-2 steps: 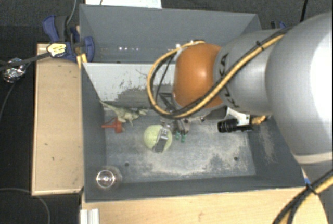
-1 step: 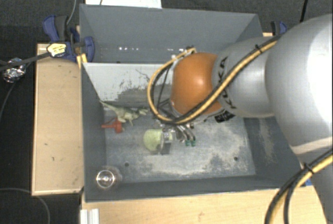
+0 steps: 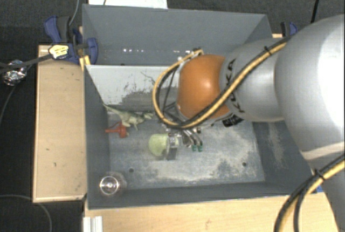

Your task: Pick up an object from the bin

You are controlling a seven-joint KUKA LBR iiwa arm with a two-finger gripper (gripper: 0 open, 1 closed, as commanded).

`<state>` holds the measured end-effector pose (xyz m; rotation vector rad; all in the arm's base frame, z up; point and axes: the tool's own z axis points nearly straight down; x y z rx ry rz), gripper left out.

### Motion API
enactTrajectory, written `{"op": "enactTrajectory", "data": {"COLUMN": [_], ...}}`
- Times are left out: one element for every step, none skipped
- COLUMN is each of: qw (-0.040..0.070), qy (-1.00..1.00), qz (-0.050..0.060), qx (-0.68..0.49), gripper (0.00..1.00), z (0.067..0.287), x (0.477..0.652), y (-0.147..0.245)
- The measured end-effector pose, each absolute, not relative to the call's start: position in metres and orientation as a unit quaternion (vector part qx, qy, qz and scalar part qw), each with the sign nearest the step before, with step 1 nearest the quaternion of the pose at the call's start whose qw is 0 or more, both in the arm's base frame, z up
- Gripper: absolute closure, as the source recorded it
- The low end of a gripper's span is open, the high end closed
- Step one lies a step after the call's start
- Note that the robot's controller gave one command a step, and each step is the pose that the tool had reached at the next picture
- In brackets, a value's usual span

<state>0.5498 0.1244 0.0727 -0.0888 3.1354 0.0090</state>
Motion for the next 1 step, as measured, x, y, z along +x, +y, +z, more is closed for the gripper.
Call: {"op": "enactTrajectory", "data": {"qw": [0.007], "qy": [0.999], "qz": [0.004], "qx": [-0.046], "gripper": [1.0], "z": [0.2259], "x": [0.5594], "y": [0.129]}}
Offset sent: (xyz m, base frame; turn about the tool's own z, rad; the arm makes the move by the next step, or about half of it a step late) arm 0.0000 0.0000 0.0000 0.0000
